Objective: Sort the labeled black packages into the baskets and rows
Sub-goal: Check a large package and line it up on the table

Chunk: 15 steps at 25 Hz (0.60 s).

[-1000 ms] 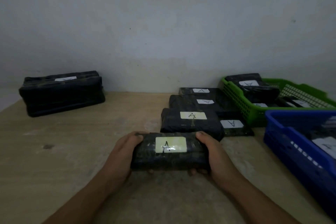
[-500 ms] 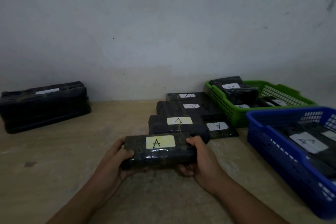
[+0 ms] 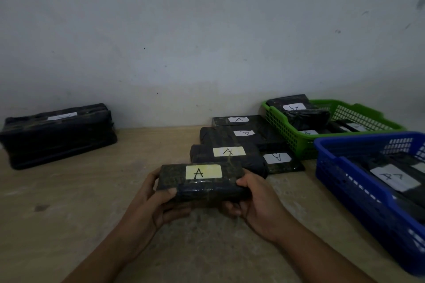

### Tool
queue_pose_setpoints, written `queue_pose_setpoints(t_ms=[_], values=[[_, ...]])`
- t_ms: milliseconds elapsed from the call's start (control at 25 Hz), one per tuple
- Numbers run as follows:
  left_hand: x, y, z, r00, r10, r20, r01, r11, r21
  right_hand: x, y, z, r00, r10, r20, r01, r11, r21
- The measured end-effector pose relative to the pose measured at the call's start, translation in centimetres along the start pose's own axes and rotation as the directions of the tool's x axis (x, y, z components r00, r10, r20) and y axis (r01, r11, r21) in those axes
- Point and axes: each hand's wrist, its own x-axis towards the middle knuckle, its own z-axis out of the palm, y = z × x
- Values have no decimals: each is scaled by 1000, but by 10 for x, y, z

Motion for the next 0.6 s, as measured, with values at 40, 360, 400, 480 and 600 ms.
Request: queue_pose_setpoints(t_ms=[40,360,400,480,600], values=[[0,-1,0,1000,8,11,-8,1000,7,-1,0,0,1000,1,8,-1,1000,12],[-1,1,-3,998,30,-52,-30,1000,2,1,1,-7,986,35,166,-43,998,46],[-1,1,-4,999,26,-45,-26,1000,11,1,1,-7,985,35,167,-38,999,17],[-3,3,-2,999,21,-33,-20,1000,17,2,1,-9,985,31,169,-28,999,-22],[-1,2,-1,999,17,-35,-17,1000,13,1,-1,-9,988,8,155,4,997,-77]])
